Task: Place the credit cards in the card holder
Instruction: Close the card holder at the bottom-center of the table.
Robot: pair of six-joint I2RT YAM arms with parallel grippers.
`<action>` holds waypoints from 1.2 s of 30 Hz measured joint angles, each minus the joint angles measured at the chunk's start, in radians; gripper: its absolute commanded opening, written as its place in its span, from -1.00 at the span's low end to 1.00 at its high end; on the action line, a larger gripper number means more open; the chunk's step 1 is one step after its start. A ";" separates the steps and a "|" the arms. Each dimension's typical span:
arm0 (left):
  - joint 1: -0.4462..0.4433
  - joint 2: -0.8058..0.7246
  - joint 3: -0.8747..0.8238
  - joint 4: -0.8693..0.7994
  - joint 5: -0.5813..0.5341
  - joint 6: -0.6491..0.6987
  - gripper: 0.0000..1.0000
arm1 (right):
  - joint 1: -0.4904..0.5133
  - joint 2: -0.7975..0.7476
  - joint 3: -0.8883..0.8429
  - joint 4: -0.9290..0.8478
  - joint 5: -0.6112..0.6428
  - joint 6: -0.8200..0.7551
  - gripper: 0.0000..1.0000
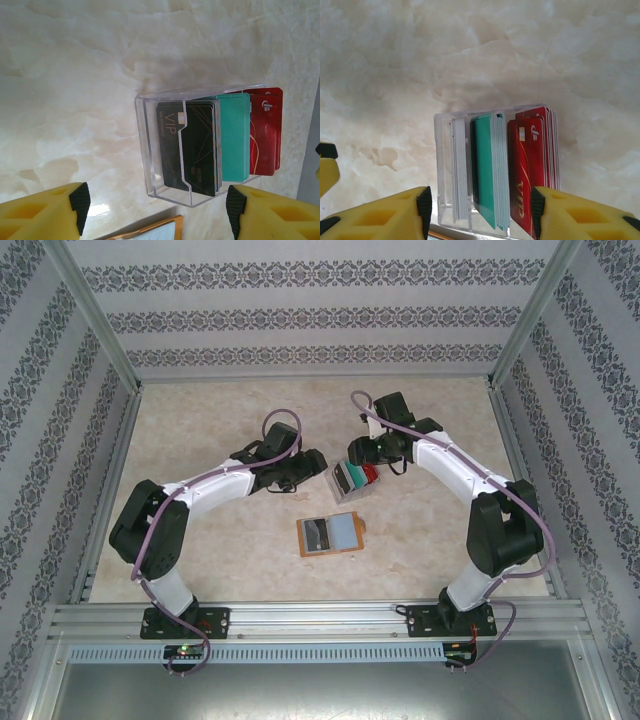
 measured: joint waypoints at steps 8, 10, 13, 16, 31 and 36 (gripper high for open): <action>-0.001 -0.066 -0.176 0.009 0.007 -0.042 0.52 | 0.003 -0.139 -0.200 -0.003 0.011 0.031 0.21; -0.005 -0.085 -0.210 -0.005 0.005 -0.053 0.51 | 0.012 -0.166 -0.263 -0.006 0.008 0.046 0.23; -0.018 -0.111 -0.239 -0.019 0.003 -0.072 0.51 | 0.035 -0.166 -0.312 -0.020 -0.011 0.066 0.25; -0.041 -0.131 -0.263 -0.019 0.004 -0.094 0.50 | 0.078 -0.164 -0.335 -0.017 -0.018 0.084 0.29; -0.100 -0.137 -0.339 0.005 0.075 -0.166 0.34 | 0.177 -0.082 -0.429 0.013 0.010 0.173 0.15; -0.100 -0.114 -0.339 0.052 0.097 -0.172 0.24 | 0.177 -0.073 -0.438 0.024 0.010 0.175 0.01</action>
